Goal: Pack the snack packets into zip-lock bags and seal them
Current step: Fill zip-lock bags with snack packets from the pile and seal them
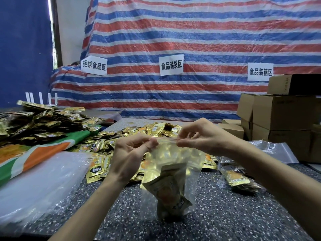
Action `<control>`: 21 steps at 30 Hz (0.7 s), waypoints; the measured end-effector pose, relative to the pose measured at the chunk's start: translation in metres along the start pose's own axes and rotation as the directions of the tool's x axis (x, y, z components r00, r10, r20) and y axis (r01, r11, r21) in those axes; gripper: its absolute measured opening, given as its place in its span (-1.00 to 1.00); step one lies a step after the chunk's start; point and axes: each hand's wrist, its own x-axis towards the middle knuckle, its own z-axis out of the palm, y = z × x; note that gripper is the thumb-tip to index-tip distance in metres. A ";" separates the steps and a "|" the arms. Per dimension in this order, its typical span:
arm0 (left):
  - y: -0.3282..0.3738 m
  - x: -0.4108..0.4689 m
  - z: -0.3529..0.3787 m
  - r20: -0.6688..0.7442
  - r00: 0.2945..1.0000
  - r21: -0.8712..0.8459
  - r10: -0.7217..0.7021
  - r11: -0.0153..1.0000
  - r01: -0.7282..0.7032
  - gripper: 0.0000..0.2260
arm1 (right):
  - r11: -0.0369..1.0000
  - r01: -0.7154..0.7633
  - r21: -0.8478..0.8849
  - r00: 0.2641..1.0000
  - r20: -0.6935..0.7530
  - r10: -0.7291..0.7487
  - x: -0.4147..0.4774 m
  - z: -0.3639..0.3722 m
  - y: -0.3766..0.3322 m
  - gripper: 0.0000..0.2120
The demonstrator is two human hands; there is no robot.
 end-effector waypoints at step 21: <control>-0.007 0.004 -0.021 -0.135 0.990 -0.041 -0.025 0.999 0.019 -0.72 | 0.976 -0.173 -0.129 0.984 -0.051 0.168 -0.053 -0.033 0.054 -0.89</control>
